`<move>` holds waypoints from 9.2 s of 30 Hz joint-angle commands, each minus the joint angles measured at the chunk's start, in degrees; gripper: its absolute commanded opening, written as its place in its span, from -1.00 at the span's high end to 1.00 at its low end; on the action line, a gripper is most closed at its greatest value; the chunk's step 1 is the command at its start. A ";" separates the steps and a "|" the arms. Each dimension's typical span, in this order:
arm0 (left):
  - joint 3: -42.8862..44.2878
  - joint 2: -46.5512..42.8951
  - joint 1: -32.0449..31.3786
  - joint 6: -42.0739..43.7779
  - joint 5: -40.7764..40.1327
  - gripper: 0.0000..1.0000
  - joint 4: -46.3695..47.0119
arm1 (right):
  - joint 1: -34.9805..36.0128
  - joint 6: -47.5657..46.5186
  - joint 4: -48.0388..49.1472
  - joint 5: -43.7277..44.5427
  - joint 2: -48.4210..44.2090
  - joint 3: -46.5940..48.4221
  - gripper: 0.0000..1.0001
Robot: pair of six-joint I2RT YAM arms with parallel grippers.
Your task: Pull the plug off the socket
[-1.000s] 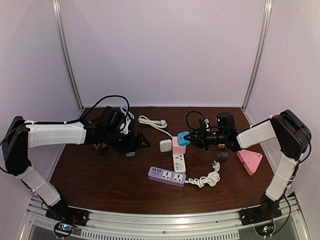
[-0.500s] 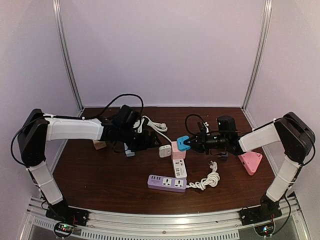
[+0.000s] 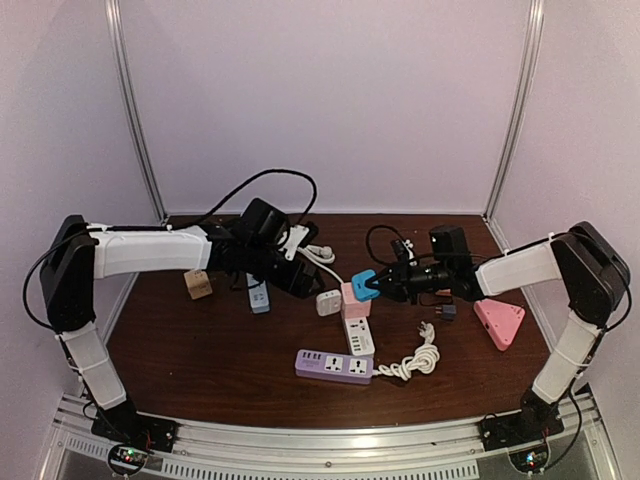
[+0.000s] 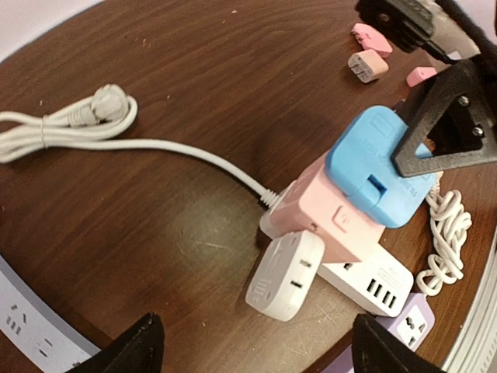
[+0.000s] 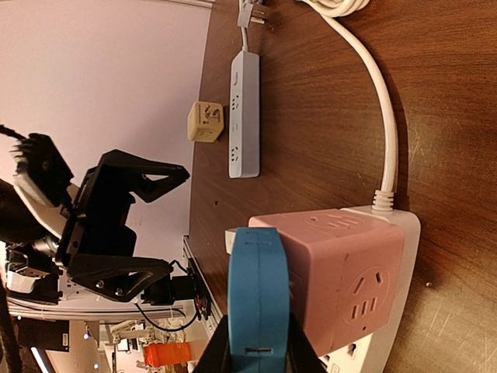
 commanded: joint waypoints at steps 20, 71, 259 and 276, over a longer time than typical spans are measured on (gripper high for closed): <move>3.61 8.47 -1.26 40.48 6.96 -0.18 5.33 | 0.51 -3.69 -4.64 2.81 5.07 -1.30 0.69; 5.45 12.40 -0.53 36.44 5.78 1.00 -0.06 | 0.47 -5.03 -7.24 5.90 7.55 -3.69 0.71; -1.30 7.52 -5.83 -23.40 -7.01 -0.08 15.00 | 3.79 -7.23 -17.46 12.13 6.52 5.71 0.58; -2.27 8.63 -6.18 -23.69 -8.22 -0.09 9.77 | 3.80 -2.83 -10.19 8.87 6.25 3.78 0.81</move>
